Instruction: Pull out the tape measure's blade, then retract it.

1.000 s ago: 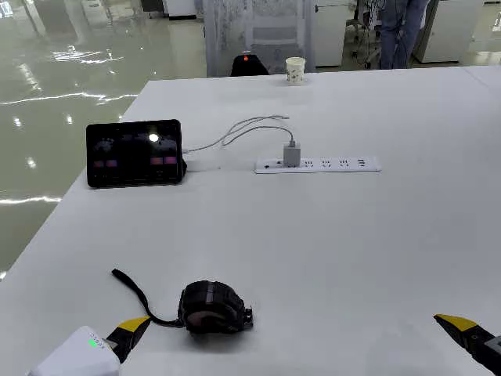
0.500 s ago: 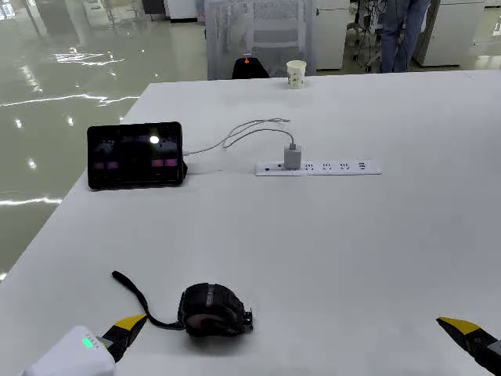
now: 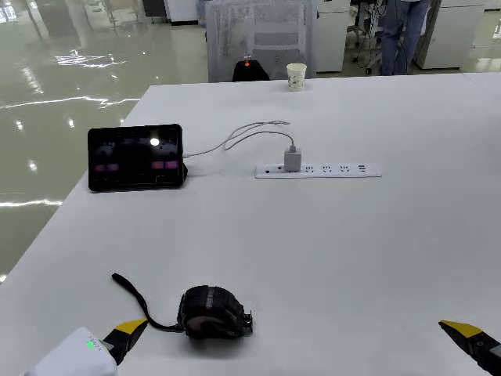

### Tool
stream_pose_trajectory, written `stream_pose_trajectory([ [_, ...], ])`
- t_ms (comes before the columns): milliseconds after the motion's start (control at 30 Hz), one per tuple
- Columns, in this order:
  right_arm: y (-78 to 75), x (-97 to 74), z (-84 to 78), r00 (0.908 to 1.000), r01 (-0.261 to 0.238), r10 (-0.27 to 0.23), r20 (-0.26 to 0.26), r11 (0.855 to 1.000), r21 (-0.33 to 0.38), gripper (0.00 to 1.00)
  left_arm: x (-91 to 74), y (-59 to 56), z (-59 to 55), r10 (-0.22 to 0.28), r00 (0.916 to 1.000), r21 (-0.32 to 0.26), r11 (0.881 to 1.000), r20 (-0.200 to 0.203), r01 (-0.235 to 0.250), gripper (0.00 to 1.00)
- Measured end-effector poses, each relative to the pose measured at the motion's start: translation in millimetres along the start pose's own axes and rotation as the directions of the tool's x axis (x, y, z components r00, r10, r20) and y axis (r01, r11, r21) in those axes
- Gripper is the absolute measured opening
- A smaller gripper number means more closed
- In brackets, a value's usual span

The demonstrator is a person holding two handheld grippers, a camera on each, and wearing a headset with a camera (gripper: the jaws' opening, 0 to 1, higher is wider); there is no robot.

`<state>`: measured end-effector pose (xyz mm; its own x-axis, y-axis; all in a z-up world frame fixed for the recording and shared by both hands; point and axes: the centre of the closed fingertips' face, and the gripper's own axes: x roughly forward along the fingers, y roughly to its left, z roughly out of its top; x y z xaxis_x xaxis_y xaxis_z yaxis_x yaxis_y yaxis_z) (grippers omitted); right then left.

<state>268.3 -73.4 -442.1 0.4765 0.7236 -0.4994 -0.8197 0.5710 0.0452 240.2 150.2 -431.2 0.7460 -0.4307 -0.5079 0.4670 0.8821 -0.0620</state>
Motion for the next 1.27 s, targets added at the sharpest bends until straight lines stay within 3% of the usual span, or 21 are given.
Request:
stream_pose_trajectory([
  [1267,-1.1,-2.7,-0.6,1.0000,0.005,-0.005,0.000,1.000,-0.001,0.99,0.1,-3.1,-4.1,-0.020,0.9996,-0.014,1.000,-0.018,0.020,0.99],
])
